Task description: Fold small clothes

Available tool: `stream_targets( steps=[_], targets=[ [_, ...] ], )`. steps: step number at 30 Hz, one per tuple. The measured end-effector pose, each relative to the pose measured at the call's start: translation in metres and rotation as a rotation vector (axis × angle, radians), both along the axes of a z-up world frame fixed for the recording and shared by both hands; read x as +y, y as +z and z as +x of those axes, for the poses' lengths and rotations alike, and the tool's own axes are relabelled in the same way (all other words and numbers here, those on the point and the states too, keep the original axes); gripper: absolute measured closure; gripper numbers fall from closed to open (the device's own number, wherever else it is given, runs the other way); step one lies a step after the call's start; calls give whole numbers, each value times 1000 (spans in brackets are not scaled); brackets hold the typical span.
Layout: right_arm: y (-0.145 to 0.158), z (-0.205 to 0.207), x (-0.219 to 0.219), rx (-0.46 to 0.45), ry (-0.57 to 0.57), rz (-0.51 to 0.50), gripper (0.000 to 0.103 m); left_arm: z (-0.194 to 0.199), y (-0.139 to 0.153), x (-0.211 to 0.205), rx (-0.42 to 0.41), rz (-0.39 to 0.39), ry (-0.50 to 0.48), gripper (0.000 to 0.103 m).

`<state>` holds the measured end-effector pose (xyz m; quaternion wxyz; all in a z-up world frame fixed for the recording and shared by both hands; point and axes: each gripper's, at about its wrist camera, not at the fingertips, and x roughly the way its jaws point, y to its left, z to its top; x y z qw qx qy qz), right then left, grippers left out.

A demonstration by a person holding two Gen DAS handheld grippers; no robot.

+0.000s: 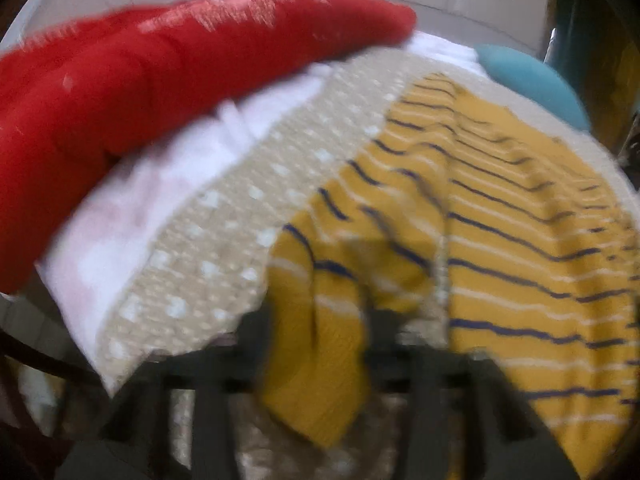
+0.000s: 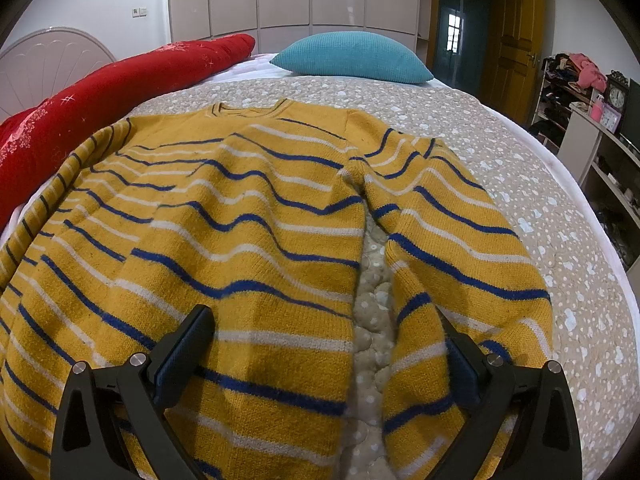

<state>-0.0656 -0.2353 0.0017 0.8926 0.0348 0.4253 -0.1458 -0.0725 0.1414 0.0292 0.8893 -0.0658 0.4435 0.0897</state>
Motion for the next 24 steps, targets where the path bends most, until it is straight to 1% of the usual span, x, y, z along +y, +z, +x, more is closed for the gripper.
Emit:
stream_targets(
  steps=[1, 3, 5, 7, 8, 9, 10, 12, 13, 14, 15, 17, 18, 19, 20, 21, 22, 23, 24],
  targets=[
    [0, 0, 0, 0, 0, 0, 0, -1, 4, 0, -15, 11, 4, 88],
    [0, -1, 0, 1, 0, -1, 0, -2, 14, 5, -46, 74, 45, 88],
    [0, -1, 0, 0, 0, -1, 0, -2, 25, 24, -71, 127, 132, 88],
    [0, -1, 0, 0, 0, -1, 0, 3, 35, 48, -67, 151, 217, 87],
    [0, -1, 0, 0, 0, -1, 0, 5, 38, 59, -60, 144, 244, 86],
    [0, -1, 0, 0, 0, 0, 0, 5, 42, 68, -58, 129, 259, 82],
    [0, -1, 0, 0, 0, 0, 0, 3, 44, 72, -64, 118, 259, 77],
    [0, -1, -1, 1, 0, 3, 0, -4, 50, 69, -96, 116, 243, 72],
    [0, -1, -1, 4, -1, 5, 0, -9, 52, 62, -111, 128, 227, 67],
    [0, -1, -2, 8, 0, 7, 0, -12, 53, 53, -123, 138, 206, 64],
    [-1, 0, -2, 14, 0, 11, 0, -15, 55, 46, -135, 136, 187, 58],
    [-1, 1, -4, 25, 3, 23, 0, -21, 59, 29, -164, 97, 147, 52],
    [-1, 3, -5, 31, 6, 31, 0, -22, 61, 17, -178, 61, 109, 48],
    [-1, 4, -6, 38, 12, 41, 0, -20, 63, 7, -186, 37, 73, 42],
    [1, 6, -8, 47, 21, 53, 0, -16, 65, -8, -194, 14, 23, 38],
    [3, 6, -10, 54, 29, 66, 0, -12, 66, -23, -198, -1, -19, 32],
    [6, 6, -10, 56, 38, 84, 4, -8, 67, -36, -199, -9, -52, 30],
    [14, 3, -13, 47, 47, 117, 10, -2, 67, -52, -197, -20, -95, 30],
    [25, -1, -17, 24, 58, 168, 12, 1, 67, -65, -198, -32, -130, 30]
  ],
)
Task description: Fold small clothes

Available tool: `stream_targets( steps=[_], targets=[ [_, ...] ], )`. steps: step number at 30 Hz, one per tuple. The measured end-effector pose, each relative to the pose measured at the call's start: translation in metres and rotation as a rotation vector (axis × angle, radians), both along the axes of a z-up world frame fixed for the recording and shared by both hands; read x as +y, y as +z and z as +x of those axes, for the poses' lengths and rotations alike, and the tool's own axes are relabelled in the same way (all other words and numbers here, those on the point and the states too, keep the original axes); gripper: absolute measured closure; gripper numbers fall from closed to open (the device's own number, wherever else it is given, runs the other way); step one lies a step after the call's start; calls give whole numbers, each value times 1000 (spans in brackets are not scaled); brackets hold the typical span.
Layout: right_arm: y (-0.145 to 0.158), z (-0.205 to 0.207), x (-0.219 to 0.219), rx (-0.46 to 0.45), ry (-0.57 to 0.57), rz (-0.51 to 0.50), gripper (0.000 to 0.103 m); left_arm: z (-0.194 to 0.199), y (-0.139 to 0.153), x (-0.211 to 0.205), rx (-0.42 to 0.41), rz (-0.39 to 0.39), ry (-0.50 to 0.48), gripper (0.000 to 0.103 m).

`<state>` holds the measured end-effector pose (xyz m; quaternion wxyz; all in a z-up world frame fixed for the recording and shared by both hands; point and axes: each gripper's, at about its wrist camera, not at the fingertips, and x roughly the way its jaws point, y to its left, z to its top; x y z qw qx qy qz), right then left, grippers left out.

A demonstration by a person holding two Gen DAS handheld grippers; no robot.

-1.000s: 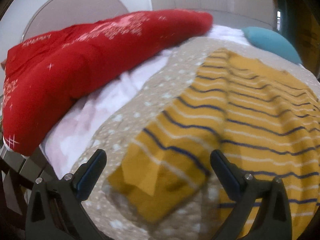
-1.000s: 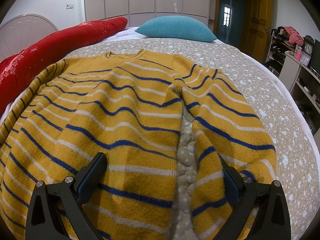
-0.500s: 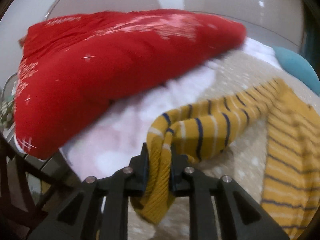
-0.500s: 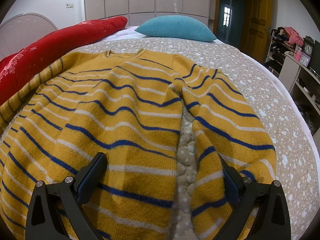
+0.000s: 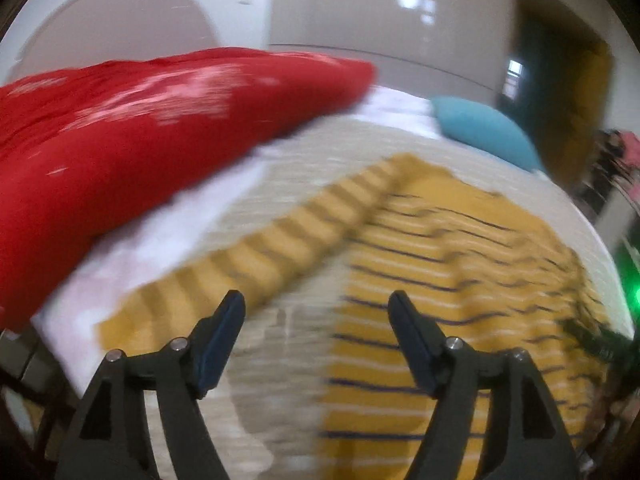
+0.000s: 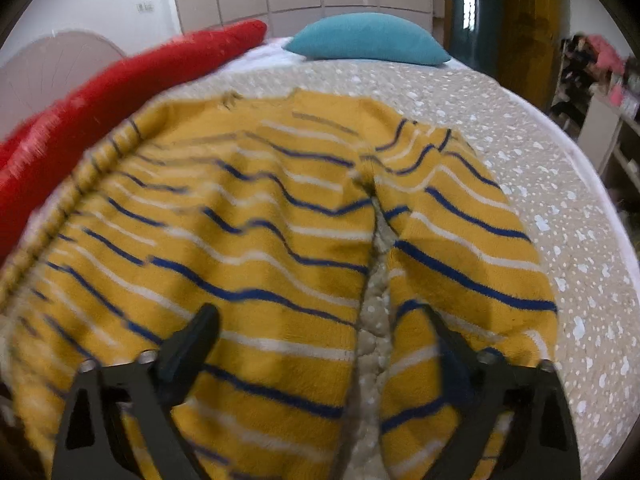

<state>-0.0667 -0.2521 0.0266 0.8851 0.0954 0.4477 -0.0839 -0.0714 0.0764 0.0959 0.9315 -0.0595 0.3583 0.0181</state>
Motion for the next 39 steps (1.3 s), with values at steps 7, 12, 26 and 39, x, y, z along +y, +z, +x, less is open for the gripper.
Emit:
stream_targets(
  steps=[7, 12, 26, 39],
  targets=[
    [77, 4, -58, -131, -71, 11, 11, 24, -21, -61, -8, -125, -124, 29],
    [50, 68, -108, 32, -144, -144, 11, 20, -30, -74, -41, -127, -174, 29],
    [-17, 197, -128, 218, -25, 7, 92, 21, -32, -63, -54, -176, -201, 24],
    [4, 328, -108, 312, -115, -375, 92, 36, -50, -40, 22, -181, -137, 24]
  ],
)
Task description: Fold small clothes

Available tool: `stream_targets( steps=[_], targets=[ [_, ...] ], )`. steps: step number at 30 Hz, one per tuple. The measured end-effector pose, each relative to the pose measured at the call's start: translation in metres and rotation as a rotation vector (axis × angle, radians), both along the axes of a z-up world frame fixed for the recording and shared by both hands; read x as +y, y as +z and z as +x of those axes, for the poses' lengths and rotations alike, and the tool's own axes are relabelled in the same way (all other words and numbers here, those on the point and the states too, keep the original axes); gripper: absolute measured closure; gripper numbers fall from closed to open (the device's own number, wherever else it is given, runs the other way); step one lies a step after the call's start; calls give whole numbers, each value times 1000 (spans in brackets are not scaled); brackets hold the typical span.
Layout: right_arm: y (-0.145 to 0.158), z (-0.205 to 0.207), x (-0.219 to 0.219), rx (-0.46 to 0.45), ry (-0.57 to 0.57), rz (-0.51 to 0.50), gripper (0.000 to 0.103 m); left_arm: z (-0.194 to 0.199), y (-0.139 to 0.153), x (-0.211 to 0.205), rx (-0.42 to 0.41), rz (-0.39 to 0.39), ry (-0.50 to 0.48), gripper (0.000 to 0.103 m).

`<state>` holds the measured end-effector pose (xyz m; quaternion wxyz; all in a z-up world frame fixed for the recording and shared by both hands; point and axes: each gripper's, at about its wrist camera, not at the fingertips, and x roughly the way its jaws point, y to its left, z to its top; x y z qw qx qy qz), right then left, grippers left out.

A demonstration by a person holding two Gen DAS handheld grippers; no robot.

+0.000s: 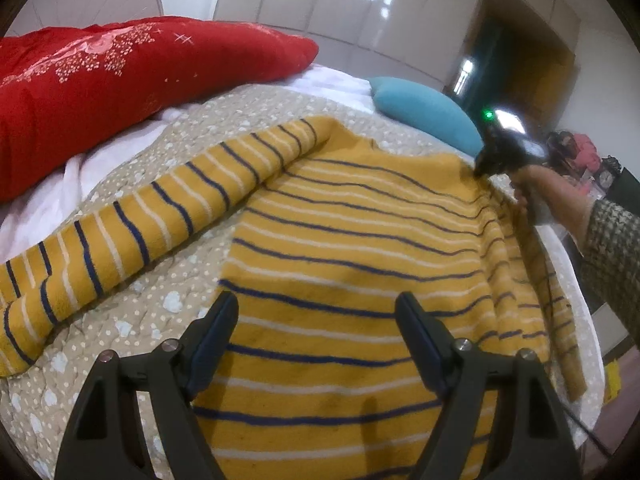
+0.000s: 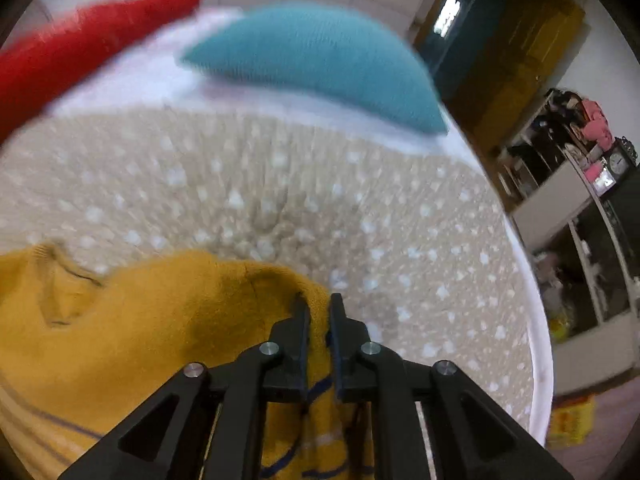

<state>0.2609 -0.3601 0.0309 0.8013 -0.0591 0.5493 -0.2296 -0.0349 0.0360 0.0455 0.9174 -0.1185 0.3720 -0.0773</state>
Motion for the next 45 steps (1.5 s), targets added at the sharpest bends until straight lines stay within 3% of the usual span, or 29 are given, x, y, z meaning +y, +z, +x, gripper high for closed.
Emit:
stream_targets(
  steps=[1, 3, 4, 5, 8, 11, 14, 17, 20, 25, 26, 27, 28, 29, 32, 34, 37, 41, 42, 44, 45],
  targets=[
    [-9, 2, 4, 28, 3, -15, 91, -1, 0, 1, -3, 2, 4, 24],
    [-6, -10, 11, -5, 24, -29, 76, -3, 2, 4, -17, -1, 12, 24],
    [-1, -19, 12, -19, 32, -9, 60, -4, 3, 4, -21, -4, 12, 23],
    [7, -33, 11, -38, 38, 24, 52, -5, 4, 4, -23, -5, 12, 23],
    [41, -92, -2, -112, 28, 115, 44, -11, 5, 1, -29, -4, 7, 23],
    [71, -184, -26, -191, -47, 243, 35, -18, 5, -3, -30, -9, 2, 23],
    [80, -269, -40, -237, -96, 334, 30, -26, 6, -8, -10, -31, -6, 23],
    [71, -347, -44, -257, -127, 377, 27, -37, 11, -16, -1, -52, -19, 23],
    [49, -399, -39, -262, -140, 431, 28, -57, 23, -26, -14, -43, -32, 23],
    [27, -441, 10, -327, -55, 495, 28, -86, 40, -37, -46, 14, -40, 18],
    [23, -443, 22, -334, -31, 499, 36, -90, 42, -39, -48, 24, -40, 18],
    [18, -443, 31, -330, -11, 507, 52, -93, 43, -41, -45, 35, -41, 18],
    [13, -441, 37, -312, 6, 510, 89, -95, 44, -42, -38, 50, -44, 18],
    [13, -440, 39, -292, 20, 510, 91, -97, 44, -42, -35, 60, -45, 18],
    [33, -450, 7, -356, -44, 491, 93, -100, 44, -39, -35, 82, -31, 18],
    [46, -462, -32, -398, -153, 419, 93, -98, 41, -34, -24, 84, -12, 18],
    [58, -469, -103, -393, -351, 230, 91, -90, 35, -27, 15, 68, 10, 18],
    [54, -479, -153, -377, -557, 266, 84, -87, 33, -16, 23, 59, 35, 18],
    [58, -482, -148, -391, -552, 267, 80, -87, 33, -12, 23, 66, 46, 18],
    [65, -484, -116, -424, -460, 304, 54, -84, 29, -1, 32, 72, 78, 18],
    [65, -480, -100, -436, -398, 346, 49, -82, 27, 4, 40, 73, 94, 18]
  ],
)
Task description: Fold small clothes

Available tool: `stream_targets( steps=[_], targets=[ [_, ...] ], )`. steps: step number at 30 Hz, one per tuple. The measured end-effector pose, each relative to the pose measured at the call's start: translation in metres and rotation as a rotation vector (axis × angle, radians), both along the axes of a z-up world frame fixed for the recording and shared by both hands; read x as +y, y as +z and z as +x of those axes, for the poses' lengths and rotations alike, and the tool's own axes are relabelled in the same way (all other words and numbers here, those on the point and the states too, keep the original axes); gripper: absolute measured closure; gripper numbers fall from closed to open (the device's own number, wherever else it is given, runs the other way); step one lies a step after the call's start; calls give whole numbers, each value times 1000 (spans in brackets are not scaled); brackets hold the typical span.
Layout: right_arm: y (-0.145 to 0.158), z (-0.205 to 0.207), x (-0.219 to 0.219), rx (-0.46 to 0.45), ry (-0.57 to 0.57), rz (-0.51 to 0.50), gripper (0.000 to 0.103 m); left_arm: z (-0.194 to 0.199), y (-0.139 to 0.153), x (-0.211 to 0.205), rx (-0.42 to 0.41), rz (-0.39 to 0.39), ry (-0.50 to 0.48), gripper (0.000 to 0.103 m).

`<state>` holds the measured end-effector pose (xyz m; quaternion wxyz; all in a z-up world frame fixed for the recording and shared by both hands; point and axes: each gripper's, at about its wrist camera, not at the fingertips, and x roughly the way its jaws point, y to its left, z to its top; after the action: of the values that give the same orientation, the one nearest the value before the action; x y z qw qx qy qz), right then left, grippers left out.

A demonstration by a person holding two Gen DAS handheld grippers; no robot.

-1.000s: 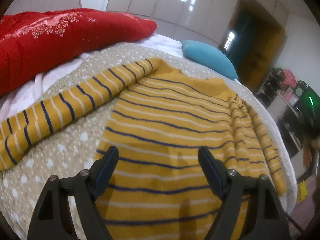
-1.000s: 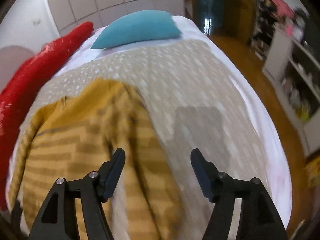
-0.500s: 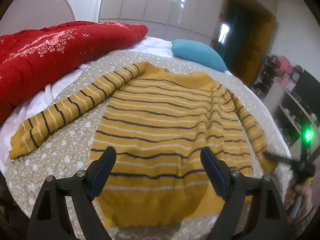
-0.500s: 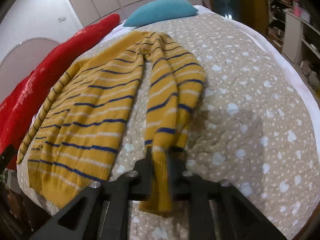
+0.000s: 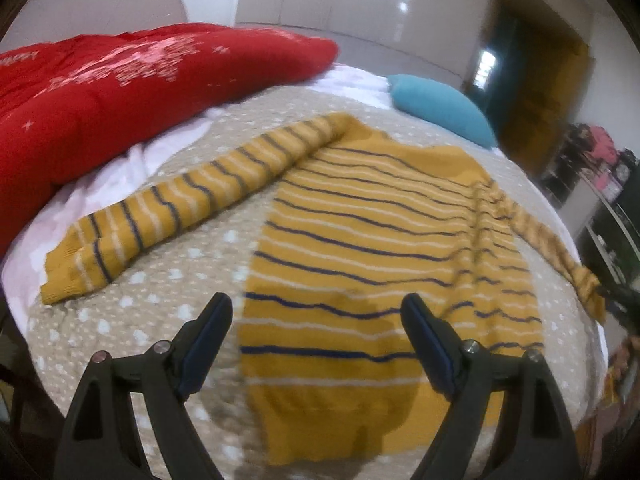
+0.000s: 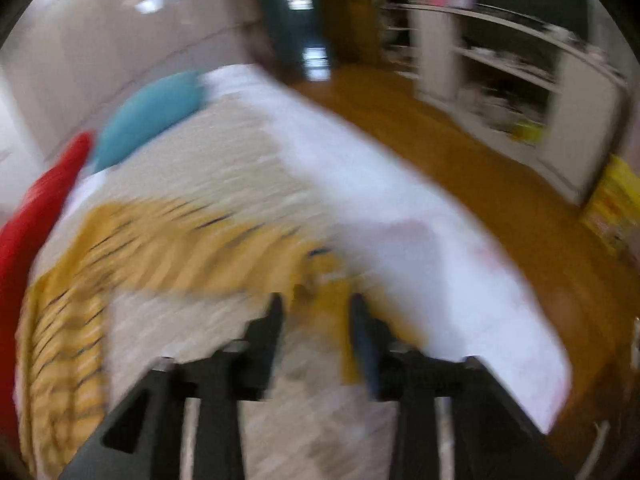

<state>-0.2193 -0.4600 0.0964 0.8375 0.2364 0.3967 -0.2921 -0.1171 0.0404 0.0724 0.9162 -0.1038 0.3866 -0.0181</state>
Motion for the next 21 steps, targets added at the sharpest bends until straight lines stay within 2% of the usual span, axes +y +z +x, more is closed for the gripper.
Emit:
stream_targets(
  steps=[2, 5, 8, 12, 15, 19, 21],
  targets=[
    [-6, -2, 42, -67, 149, 93, 46, 2, -5, 13, 14, -2, 36, 18],
    [-34, -4, 95, -145, 345, 343, 46, 3, -15, 33, 46, -34, 70, 18],
    [-59, -3, 139, -197, 475, 515, 46, 4, -25, 47, 80, -89, 67, 18],
    [-69, 3, 168, -203, 544, 509, 46, 8, -43, 51, 138, -148, 35, 18],
    [-70, 9, 184, -200, 597, 522, 46, 6, -46, 46, 121, -155, 18, 18],
    [-76, 21, 206, -190, 645, 495, 46, 3, -46, 27, 117, -246, -81, 18],
    [-77, 31, 212, -202, 642, 502, 46, 2, -46, 14, 116, -259, -110, 18]
  ],
)
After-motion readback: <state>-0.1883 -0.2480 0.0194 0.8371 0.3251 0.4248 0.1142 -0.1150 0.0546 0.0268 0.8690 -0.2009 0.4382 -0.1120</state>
